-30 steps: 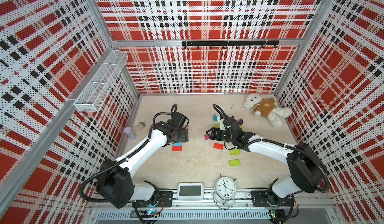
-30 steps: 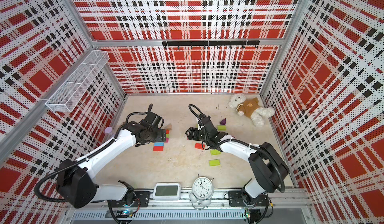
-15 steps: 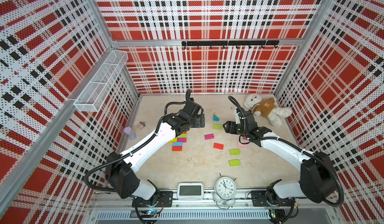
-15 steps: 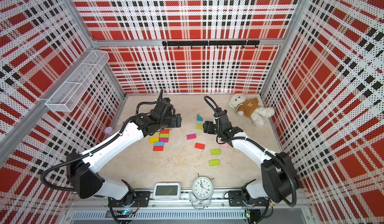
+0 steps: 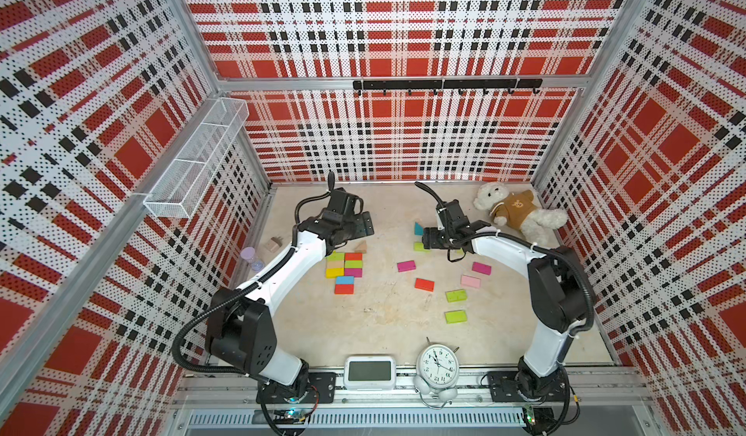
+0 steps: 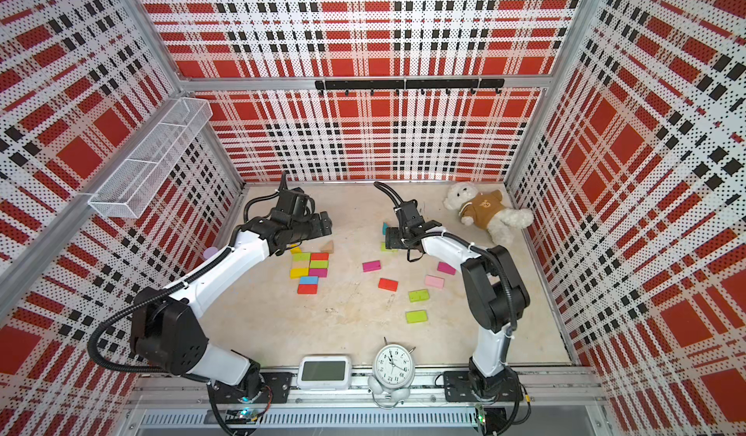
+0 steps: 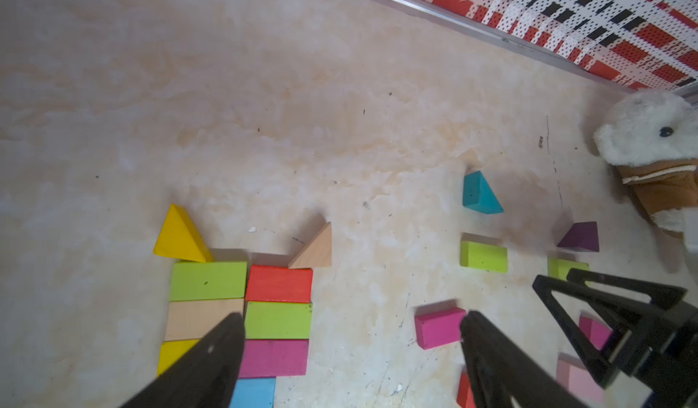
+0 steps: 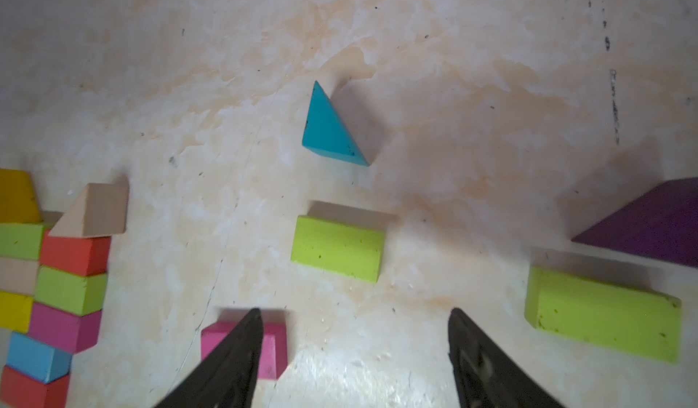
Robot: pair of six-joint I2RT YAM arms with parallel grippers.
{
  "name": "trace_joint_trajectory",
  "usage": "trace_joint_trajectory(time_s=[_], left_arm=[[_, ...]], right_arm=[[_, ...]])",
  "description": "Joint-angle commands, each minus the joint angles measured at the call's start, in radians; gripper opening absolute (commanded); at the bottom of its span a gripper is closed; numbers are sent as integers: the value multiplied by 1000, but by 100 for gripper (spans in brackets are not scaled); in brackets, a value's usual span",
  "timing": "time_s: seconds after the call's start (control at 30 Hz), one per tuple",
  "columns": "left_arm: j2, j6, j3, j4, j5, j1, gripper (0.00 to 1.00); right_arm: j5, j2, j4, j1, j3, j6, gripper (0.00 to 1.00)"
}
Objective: Assemble a carrot with building blocks
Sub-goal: Pick up the building block from the center of the board.
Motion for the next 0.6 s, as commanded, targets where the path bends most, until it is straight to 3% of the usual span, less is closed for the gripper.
trace_joint_trajectory(time_s=[0.0,0.27,0.57], left_arm=[[-86,-17,-52,76,80,53,92],[-176,-7,-143,84,216,218,92],[-200,5,-209,97,291,301,93]], right_arm=[[90,75,-80,38,115,-18,81],[185,209,-203,68,301,15,83],[226,313,-303,92,426,29,83]])
